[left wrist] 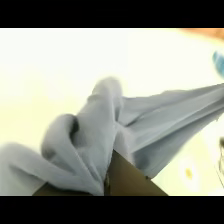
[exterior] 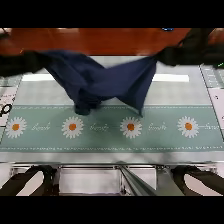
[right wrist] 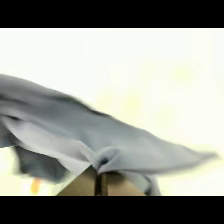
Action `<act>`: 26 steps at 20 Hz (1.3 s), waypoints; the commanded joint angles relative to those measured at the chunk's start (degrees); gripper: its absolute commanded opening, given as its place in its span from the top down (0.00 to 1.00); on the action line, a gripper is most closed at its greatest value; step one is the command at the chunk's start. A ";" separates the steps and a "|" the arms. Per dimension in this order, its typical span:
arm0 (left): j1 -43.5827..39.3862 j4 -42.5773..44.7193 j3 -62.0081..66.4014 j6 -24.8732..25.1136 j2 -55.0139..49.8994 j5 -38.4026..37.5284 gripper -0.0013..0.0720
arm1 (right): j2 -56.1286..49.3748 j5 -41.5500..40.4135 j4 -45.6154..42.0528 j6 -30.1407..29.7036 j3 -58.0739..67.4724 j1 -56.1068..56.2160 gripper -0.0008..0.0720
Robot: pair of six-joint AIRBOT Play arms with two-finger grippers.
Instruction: Fold the shirts.
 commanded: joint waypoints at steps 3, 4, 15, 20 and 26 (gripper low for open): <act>6.16 -0.04 22.84 -4.42 4.87 -6.47 0.95 | 11.06 9.33 -11.61 1.40 18.45 -5.64 0.96; 6.34 -0.04 24.68 -7.02 6.16 -7.04 0.95 | 14.05 9.92 -14.03 1.42 18.49 -5.64 0.96; 6.32 1.55 25.55 -8.17 18.82 -23.93 0.95 | 31.32 15.96 -24.76 8.13 17.46 -5.64 0.96; 6.19 1.73 5.55 -3.54 17.00 -23.39 0.95 | 30.73 17.20 -21.11 10.23 1.55 -5.62 0.96; -0.09 1.31 -12.98 2.29 0.79 -2.73 0.95 | 15.43 0.68 -14.91 4.63 -17.20 -5.64 0.96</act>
